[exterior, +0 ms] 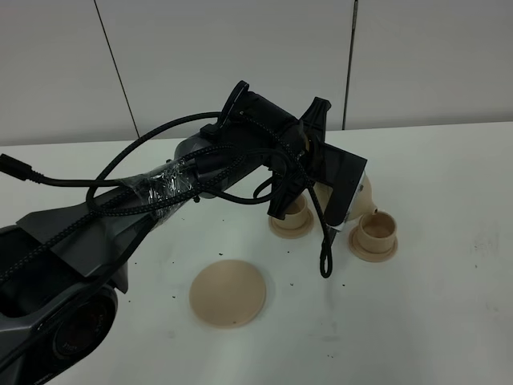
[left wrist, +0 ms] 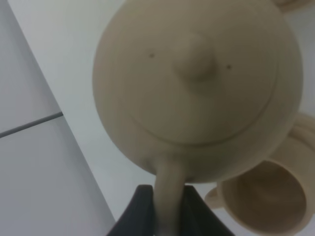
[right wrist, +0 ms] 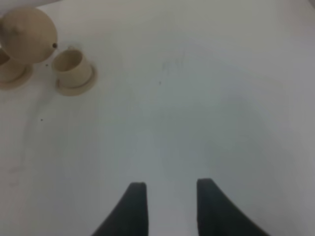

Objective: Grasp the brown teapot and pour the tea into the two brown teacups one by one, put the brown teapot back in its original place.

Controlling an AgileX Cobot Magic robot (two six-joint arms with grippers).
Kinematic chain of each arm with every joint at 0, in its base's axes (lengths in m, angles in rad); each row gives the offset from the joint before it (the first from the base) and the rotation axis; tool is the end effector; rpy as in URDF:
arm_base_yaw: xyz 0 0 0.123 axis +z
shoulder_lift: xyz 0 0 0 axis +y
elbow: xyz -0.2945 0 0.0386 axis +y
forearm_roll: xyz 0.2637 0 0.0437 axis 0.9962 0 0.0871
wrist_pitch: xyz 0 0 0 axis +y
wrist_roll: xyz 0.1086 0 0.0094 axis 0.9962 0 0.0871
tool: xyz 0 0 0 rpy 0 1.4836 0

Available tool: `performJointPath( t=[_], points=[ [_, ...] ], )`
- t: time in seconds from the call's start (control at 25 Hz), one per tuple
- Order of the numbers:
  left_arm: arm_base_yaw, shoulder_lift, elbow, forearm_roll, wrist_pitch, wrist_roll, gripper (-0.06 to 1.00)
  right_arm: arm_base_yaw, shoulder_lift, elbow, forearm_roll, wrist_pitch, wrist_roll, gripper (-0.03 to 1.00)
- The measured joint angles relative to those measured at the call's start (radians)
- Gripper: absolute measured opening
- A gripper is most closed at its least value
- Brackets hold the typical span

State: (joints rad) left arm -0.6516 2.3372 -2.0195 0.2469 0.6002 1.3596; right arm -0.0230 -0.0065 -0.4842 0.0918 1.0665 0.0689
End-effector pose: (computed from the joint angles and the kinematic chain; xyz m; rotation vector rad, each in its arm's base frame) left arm 0.4624 -0.3338 0.1888 2.1714 1.1586 0.5828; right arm 0.0134 0.0084 0.2716 0.0905 2.0568 0.1386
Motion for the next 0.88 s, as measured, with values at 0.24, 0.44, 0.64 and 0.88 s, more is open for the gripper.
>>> performJointPath(
  t=[0.24, 0.44, 0.64, 0.88],
  points=[
    [0.0, 0.0, 0.0, 0.024, 0.0, 0.005, 0.17, 0.0, 0.0, 0.0, 0.0, 0.0, 0.0, 0.24],
    [0.0, 0.0, 0.0, 0.061, 0.0, 0.007, 0.17, 0.0, 0.0, 0.0, 0.0, 0.0, 0.0, 0.24],
    [0.0, 0.0, 0.0, 0.071, -0.014, 0.02, 0.17, 0.0, 0.0, 0.0, 0.0, 0.0, 0.0, 0.24],
    [0.0, 0.0, 0.0, 0.071, -0.025, 0.028, 0.17, 0.0, 0.0, 0.0, 0.0, 0.0, 0.0, 0.24]
  ],
)
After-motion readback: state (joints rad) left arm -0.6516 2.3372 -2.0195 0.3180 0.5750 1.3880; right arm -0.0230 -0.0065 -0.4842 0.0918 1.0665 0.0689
